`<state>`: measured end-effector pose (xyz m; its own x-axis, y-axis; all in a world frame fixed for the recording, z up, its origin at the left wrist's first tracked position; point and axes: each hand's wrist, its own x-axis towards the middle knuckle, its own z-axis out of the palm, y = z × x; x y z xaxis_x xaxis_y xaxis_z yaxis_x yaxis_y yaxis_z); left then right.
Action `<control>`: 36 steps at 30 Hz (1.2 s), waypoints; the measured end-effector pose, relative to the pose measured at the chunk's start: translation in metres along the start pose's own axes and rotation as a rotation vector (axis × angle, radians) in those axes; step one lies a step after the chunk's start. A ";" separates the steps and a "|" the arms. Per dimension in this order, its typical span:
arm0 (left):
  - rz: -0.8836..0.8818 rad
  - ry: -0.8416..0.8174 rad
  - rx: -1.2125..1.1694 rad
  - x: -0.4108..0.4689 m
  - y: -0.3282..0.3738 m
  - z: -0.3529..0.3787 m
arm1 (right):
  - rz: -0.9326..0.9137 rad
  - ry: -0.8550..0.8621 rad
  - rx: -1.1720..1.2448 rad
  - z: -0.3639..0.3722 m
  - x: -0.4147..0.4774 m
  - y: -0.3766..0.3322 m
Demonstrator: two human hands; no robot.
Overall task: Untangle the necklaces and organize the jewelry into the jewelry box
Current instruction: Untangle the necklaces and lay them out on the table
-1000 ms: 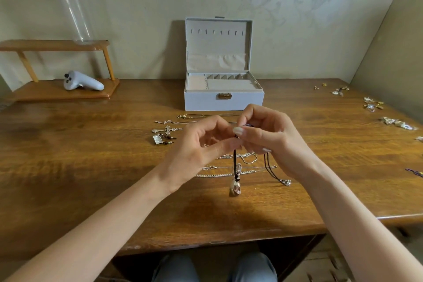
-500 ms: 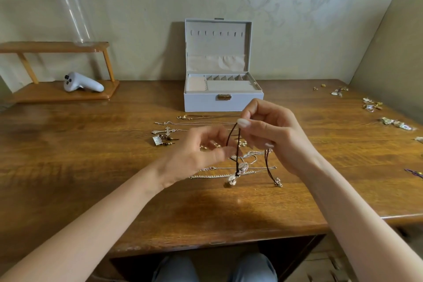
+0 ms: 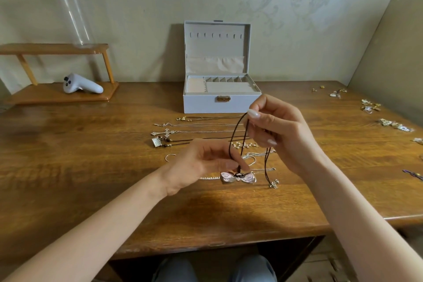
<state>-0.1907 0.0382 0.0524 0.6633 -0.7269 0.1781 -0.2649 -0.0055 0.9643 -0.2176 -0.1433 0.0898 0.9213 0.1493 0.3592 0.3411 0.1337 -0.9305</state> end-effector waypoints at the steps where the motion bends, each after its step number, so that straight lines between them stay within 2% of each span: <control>1: 0.004 -0.002 -0.004 0.000 -0.001 0.000 | -0.006 0.001 0.010 -0.001 0.000 -0.001; 10: 0.075 0.019 0.007 0.000 -0.002 0.003 | -0.010 -0.017 0.062 -0.005 -0.001 -0.003; 17: 0.152 0.183 0.012 0.002 0.004 0.005 | -0.026 -0.022 0.072 -0.007 -0.003 -0.007; 20: 0.131 0.244 -0.046 0.002 0.005 0.005 | -0.035 -0.024 0.077 -0.006 -0.004 -0.010; 26: 0.076 0.128 -0.002 0.000 0.008 0.005 | -0.027 -0.017 0.057 -0.003 -0.006 -0.012; 30: 0.034 0.041 0.118 -0.001 0.011 0.008 | -0.033 -0.011 0.050 -0.001 -0.005 -0.011; 33: 0.021 0.133 0.205 0.001 0.011 0.013 | -0.013 -0.059 0.062 0.000 -0.009 -0.011; 36: -0.003 0.290 0.141 0.003 0.015 0.015 | 0.023 -0.117 0.047 0.002 -0.017 -0.011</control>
<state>-0.2031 0.0257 0.0642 0.8306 -0.5010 0.2431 -0.3434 -0.1171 0.9319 -0.2373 -0.1453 0.0937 0.8998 0.2653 0.3463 0.3085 0.1742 -0.9351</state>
